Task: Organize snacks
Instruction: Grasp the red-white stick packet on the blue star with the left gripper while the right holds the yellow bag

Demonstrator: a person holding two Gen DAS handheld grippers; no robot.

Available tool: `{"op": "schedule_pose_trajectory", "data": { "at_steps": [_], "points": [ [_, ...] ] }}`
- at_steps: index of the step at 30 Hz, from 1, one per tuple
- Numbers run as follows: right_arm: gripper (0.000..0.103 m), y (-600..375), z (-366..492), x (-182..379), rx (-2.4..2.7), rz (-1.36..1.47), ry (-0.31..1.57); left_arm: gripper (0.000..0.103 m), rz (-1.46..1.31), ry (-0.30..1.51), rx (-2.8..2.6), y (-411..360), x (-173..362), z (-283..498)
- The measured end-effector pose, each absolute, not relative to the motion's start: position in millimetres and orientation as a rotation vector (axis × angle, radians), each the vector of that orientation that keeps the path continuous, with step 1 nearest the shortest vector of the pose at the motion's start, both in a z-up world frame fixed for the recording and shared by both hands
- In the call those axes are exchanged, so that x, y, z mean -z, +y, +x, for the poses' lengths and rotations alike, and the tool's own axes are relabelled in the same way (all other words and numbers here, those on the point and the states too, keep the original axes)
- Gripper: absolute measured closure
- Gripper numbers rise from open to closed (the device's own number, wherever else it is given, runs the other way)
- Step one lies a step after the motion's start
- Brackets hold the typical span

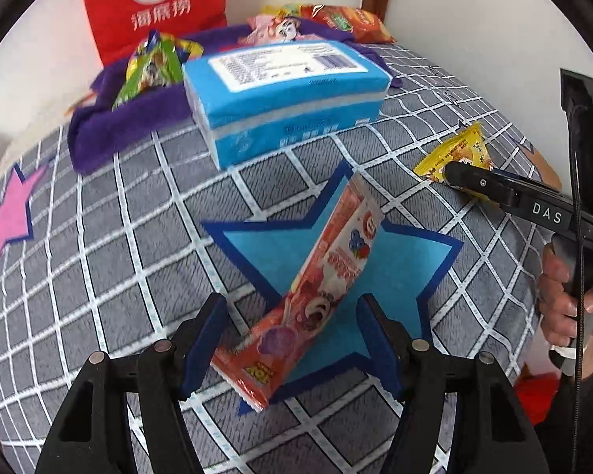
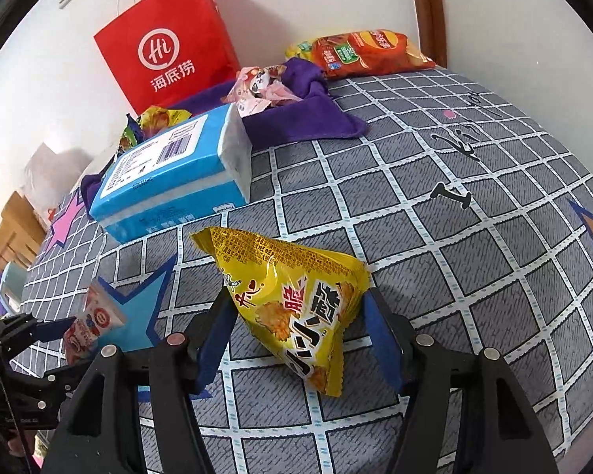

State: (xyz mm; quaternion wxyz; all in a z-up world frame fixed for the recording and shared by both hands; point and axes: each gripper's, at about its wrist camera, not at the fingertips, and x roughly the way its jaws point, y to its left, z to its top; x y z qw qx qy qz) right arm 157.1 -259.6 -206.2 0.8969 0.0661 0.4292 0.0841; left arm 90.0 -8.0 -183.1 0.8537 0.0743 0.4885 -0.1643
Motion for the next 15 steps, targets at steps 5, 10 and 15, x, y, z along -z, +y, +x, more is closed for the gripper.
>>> {"op": "schedule_pose_trajectory", "data": {
  "at_steps": [5,10,15],
  "points": [
    [0.038,-263,158,207,-0.168,0.154,0.876,0.048,0.226,0.985,0.319,-18,187,92],
    [0.041,-264,159,206,-0.175,0.157,0.880,0.080,0.135,1.008,0.295,-12,182,106],
    [0.042,-266,162,206,-0.170,0.168,0.880,0.083,0.046,1.026,0.310,-1,182,119]
  ]
}}
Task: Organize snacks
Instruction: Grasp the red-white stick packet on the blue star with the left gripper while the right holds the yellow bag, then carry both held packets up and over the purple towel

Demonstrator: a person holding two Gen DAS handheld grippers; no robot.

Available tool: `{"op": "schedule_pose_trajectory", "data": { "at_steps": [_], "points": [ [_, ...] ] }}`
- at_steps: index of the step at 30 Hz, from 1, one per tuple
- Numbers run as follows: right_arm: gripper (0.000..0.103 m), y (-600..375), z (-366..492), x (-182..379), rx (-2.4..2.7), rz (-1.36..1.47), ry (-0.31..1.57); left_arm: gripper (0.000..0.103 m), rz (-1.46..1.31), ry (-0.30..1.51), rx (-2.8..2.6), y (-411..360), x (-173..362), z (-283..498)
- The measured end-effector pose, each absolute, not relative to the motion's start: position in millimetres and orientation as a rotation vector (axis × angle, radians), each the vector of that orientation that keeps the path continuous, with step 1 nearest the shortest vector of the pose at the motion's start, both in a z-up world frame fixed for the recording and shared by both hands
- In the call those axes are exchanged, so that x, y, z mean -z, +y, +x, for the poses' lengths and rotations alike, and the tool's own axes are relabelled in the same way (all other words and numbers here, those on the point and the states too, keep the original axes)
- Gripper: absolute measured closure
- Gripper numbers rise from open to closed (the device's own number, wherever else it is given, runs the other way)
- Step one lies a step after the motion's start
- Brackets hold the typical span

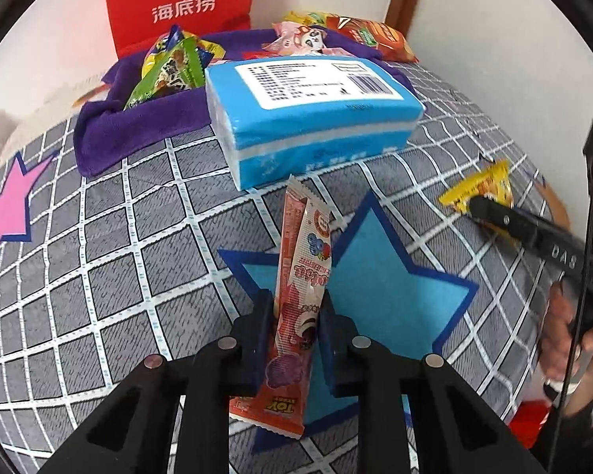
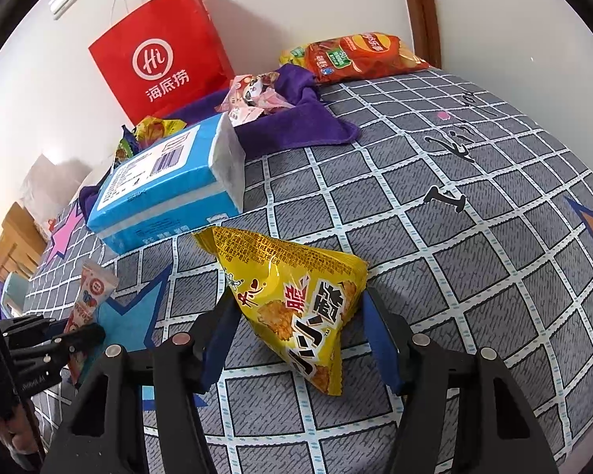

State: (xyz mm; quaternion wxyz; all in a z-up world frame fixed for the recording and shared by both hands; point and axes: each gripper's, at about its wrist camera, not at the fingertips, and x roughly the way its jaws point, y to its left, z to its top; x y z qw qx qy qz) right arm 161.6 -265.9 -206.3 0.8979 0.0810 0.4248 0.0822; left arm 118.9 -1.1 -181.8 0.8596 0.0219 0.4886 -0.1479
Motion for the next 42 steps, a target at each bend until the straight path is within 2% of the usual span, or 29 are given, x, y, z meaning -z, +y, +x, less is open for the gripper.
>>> {"op": "schedule_pose_trajectory", "data": {
  "at_steps": [14,28,42],
  "points": [
    [0.048,-268,160,183,-0.125,0.155,0.877,0.085,-0.016,1.033,0.328,2,169,125],
    [0.048,-253,165,120,-0.146,0.093,0.769,0.085,-0.103,0.974,0.356,20,122,144],
    [0.048,-198,220,50,-0.270,0.017,0.652,0.085,-0.157,0.877,0.294,44,67,188]
  ]
}}
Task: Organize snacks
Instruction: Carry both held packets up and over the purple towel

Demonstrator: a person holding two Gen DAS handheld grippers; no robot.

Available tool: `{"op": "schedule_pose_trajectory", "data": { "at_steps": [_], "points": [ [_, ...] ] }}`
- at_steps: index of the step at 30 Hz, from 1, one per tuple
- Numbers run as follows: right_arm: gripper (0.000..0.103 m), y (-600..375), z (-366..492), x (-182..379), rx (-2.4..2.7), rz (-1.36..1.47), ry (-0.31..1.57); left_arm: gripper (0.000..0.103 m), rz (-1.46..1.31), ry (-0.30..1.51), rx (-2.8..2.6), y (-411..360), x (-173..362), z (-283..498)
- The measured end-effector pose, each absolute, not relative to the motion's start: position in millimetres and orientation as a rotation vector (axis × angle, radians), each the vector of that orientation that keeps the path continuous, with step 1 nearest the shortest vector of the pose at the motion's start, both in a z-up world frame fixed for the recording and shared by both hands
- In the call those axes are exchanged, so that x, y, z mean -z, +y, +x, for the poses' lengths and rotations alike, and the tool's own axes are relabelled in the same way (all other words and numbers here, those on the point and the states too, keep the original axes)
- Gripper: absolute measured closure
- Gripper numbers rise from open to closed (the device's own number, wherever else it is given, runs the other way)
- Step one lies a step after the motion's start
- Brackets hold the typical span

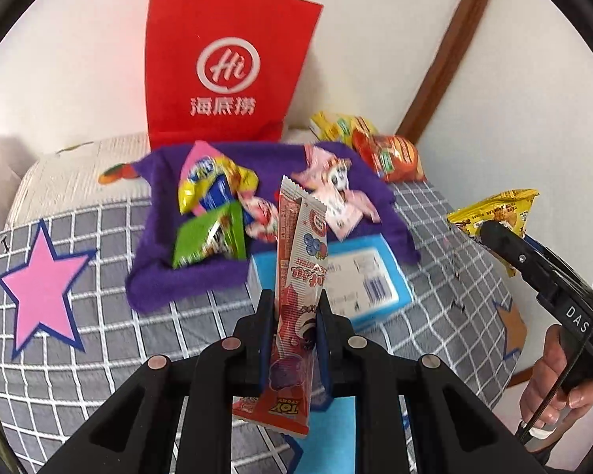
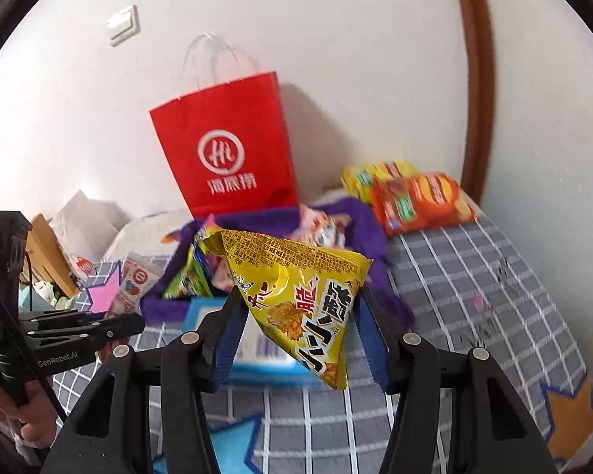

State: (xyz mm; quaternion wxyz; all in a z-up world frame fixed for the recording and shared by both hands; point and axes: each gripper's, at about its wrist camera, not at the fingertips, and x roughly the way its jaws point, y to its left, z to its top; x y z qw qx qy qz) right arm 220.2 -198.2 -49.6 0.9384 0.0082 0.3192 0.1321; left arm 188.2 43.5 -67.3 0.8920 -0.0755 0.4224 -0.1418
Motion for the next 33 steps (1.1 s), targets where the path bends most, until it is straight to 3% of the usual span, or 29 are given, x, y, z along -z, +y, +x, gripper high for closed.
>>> {"op": "schedule_pose_trajectory", "data": {
  "at_steps": [20,33],
  "points": [
    [0.048,-158,341,4,-0.343,0.035,0.658,0.085,-0.303,0.800,0.187,79,31,276],
    [0.048,-135,390,47,-0.375,-0.008,0.768,0.085,-0.346,0.812,0.166,86,48,309]
  ]
}}
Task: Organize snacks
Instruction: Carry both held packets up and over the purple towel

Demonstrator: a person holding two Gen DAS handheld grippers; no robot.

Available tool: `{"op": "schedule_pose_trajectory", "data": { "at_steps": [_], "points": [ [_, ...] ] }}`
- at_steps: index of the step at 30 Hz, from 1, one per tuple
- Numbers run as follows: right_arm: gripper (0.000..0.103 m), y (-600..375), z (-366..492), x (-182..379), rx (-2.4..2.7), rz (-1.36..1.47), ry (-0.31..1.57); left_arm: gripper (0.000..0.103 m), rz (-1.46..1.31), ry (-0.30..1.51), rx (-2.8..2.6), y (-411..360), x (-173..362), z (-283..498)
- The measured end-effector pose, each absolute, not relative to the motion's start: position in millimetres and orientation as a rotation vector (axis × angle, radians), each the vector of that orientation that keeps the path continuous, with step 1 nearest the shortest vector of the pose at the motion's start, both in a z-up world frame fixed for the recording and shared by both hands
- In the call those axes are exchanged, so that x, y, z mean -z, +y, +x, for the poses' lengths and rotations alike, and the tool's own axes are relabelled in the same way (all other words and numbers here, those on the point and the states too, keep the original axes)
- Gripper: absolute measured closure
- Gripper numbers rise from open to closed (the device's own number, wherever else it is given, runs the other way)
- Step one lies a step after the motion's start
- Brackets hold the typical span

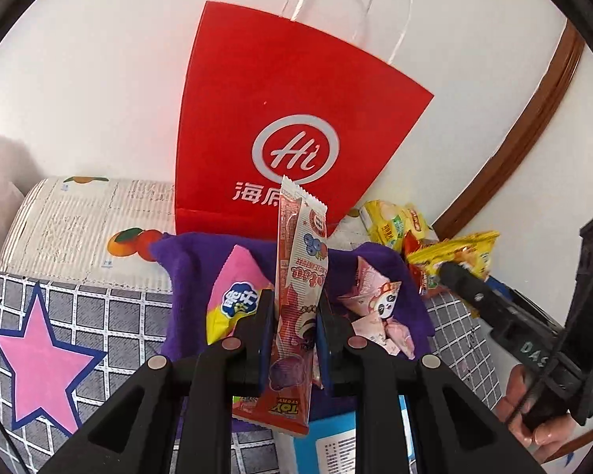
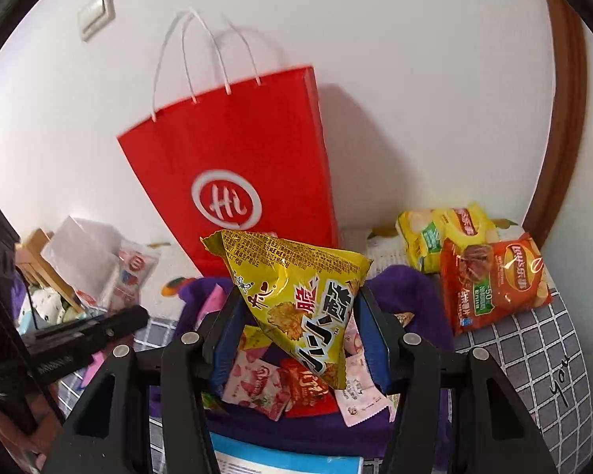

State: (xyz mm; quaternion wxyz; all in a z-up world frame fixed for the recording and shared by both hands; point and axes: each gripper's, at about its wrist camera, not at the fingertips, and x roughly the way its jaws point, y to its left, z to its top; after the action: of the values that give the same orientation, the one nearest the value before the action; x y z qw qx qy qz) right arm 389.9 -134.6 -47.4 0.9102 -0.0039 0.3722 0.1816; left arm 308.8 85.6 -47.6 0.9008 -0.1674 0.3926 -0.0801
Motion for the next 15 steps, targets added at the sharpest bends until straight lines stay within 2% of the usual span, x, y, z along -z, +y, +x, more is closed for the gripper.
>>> {"op": "schedule_pose_trajectory", "data": {
  "at_steps": [15],
  "points": [
    [0.048,-138,421,98,-0.329,-0.098,0.916,0.085,-0.366,0.844,0.149,91,60,319]
  ]
}}
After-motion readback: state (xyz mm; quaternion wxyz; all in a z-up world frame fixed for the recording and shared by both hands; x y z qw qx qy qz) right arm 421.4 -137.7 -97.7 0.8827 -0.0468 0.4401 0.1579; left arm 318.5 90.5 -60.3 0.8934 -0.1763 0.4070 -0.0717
